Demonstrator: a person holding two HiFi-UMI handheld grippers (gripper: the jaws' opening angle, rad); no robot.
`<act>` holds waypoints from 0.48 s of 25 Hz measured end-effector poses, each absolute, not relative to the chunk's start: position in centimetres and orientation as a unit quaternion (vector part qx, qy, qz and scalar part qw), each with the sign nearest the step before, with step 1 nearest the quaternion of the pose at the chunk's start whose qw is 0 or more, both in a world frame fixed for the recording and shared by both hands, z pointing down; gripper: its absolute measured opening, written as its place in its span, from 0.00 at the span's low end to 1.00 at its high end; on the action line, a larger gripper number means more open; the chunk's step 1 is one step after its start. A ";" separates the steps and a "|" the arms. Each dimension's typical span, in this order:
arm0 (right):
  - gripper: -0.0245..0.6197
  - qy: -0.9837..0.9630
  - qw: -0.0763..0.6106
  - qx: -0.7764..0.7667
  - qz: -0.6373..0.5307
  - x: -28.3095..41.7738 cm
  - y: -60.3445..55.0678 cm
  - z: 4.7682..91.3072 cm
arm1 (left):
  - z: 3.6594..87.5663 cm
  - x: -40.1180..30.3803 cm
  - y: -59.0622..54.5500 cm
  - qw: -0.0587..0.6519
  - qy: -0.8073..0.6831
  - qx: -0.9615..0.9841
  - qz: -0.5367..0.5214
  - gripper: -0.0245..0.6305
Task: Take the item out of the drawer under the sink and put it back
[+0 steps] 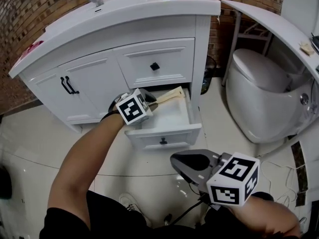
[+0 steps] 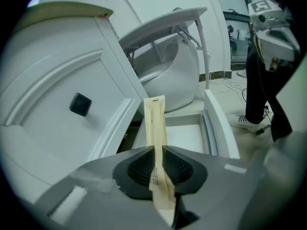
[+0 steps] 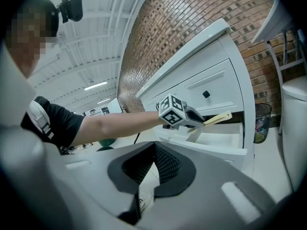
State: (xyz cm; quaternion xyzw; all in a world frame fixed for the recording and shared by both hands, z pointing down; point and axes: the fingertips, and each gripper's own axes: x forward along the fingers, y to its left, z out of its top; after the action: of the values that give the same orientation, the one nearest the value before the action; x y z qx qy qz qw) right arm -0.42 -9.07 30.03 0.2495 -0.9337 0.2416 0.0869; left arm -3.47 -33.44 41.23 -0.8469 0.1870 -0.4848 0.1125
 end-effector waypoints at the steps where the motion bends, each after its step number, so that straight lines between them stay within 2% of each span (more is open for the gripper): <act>1: 0.04 -0.933 0.086 0.252 0.241 -0.3 -9.1 30.0 | 40.3 -3.7 -32.8 0.112 0.192 -0.852 -0.474 0.12; 12: 0.04 -0.932 0.069 0.273 0.229 1.0 -9.2 28.7 | 30.2 -5.2 -23.0 0.102 0.253 -0.911 -0.311 0.12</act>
State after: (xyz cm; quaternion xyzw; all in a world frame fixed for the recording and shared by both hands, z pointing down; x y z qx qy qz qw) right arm 0.96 -9.23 28.68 0.2726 -0.9319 0.2289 0.0689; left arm -5.23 -23.03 30.17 -0.9106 0.2529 -0.3105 0.1023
